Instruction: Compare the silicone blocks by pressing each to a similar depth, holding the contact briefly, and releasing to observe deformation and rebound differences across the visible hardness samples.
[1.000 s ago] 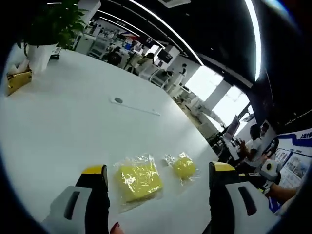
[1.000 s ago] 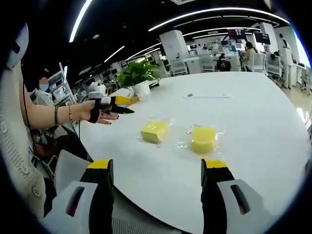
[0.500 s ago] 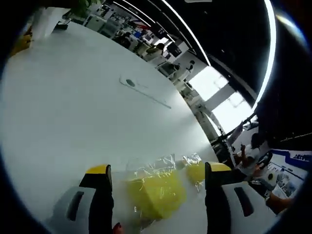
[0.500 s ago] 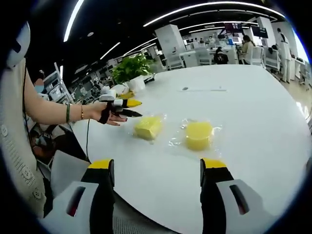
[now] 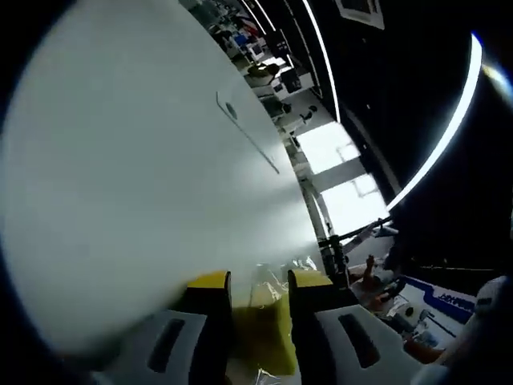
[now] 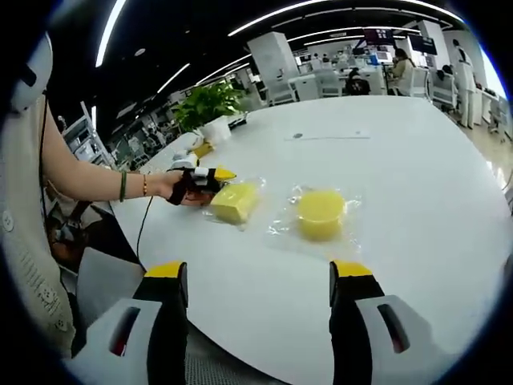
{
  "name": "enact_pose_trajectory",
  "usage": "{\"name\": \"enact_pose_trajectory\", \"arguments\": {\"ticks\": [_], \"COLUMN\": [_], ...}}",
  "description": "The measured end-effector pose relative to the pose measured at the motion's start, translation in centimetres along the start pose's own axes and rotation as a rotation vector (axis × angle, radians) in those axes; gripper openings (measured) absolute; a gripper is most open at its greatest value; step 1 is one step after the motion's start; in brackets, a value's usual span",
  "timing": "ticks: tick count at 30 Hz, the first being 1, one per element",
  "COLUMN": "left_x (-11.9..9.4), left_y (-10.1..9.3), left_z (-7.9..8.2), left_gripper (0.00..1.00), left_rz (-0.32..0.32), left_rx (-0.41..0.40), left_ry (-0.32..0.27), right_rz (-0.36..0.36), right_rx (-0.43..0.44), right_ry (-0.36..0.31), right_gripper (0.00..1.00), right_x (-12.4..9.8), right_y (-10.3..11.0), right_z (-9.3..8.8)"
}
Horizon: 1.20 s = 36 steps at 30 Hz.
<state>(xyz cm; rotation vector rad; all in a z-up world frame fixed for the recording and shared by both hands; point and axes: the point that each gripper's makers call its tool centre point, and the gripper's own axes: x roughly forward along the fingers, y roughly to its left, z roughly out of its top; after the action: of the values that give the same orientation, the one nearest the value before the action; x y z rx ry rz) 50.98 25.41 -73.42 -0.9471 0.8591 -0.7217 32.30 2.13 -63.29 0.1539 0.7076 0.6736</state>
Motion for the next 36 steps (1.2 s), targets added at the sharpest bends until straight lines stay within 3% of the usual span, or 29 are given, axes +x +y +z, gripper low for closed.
{"name": "enact_pose_trajectory", "arguments": {"ticks": [7,11,15,17,20,27,35,36], "left_x": [0.1,0.2,0.3,0.3,0.3,-0.2,-1.3,-1.3], "left_y": [-0.2,-0.5,-1.6,-1.6,-2.1,-2.5,-5.6,-6.6], "left_z": [-0.2,-0.3,-0.6,-0.9,-1.0,-0.2,0.9,0.7], "left_gripper": [0.16,0.09,0.00,0.00,0.00,0.00,0.00,0.00], "left_rz": [-0.033,-0.047,-0.060,-0.032,-0.011,0.089,0.176,0.157], "left_rx": [-0.017,0.043,0.051,0.107,0.129,0.245,0.470,0.478], "left_ry": [0.001,0.005,0.005,0.014,0.013,-0.023,-0.086,-0.087], "right_rz": [-0.007,-0.006,-0.010,-0.014,-0.016,-0.015,-0.002,0.000], "right_rx": [0.003,0.005,0.005,0.006,0.009,0.007,-0.021,-0.027], "right_ry": [0.013,0.011,0.006,0.002,0.000,-0.020,-0.061,-0.064], "right_gripper": [0.66,0.66,0.66,0.66,0.65,0.65,0.66,0.66], "right_x": [0.4,0.5,0.3,0.2,0.0,-0.3,-1.2,-1.2], "right_y": [-0.3,-0.3,-0.5,-0.6,-0.7,-0.4,0.2,0.3], "right_z": [-0.2,-0.2,0.0,0.0,-0.1,0.2,1.4,1.5]}}
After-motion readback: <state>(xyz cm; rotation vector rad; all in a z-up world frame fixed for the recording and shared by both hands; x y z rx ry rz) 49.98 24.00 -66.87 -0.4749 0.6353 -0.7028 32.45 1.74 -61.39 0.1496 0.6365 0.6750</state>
